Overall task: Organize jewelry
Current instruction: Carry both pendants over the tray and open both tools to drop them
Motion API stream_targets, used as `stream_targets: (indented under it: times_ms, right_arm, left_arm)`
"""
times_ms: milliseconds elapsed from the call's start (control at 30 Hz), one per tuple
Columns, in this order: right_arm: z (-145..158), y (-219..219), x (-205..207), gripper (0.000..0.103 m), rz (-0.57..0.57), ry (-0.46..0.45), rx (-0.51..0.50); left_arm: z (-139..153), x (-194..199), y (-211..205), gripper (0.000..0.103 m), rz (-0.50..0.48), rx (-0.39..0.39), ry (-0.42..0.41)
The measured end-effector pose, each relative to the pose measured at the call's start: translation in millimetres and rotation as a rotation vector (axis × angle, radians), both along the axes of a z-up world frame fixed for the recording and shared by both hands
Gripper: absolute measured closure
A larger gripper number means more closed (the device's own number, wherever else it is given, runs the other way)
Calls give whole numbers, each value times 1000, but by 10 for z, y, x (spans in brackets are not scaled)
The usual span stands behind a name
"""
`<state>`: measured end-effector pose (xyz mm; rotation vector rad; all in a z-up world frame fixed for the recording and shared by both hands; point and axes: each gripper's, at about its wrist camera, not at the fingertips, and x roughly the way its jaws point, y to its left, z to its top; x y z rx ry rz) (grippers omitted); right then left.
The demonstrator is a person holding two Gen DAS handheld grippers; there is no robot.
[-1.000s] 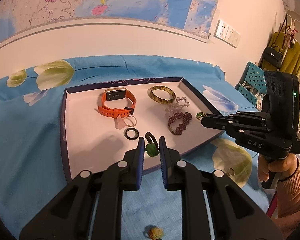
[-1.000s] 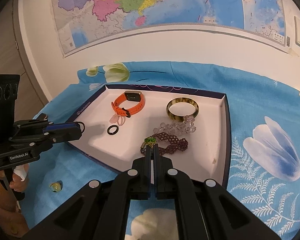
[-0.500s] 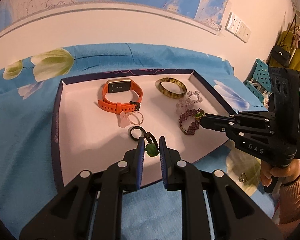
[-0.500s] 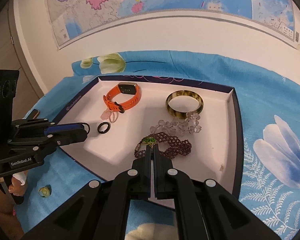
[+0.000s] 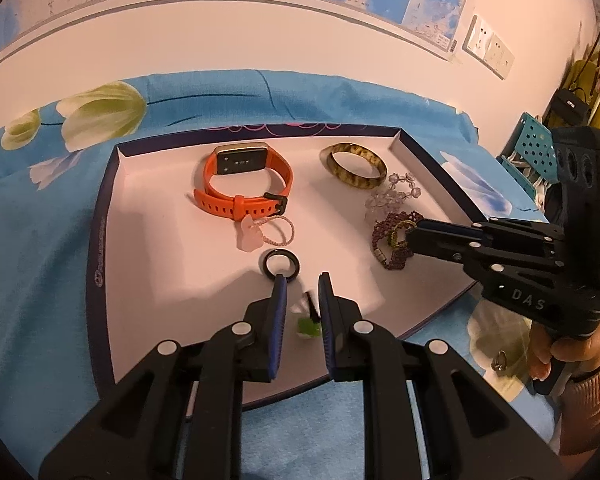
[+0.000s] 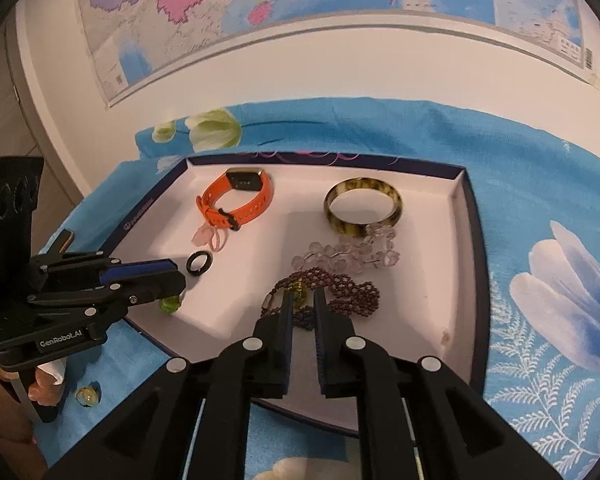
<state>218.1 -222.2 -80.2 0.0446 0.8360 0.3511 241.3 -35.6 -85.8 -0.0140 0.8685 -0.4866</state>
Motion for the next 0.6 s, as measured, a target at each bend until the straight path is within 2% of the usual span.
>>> stream_targets:
  times_ms: [200,400,500,600]
  right_arm:
    - [95,-101,-95,92,-19,-22,28]
    - [187,-185,-241,87,-13,-37,58]
    - [215,-214,-335,78,-7,-47,64]
    - [230,-232,-465,76,7,-50,66]
  left_arm:
    - [67,-60,58,82,10,-14,-24]
    - [220,-250,152,73,19,-19,-82]
    - [264,-393,219,72,20,-28,-95]
    - [270,-547,275,67,15,-23,-106]
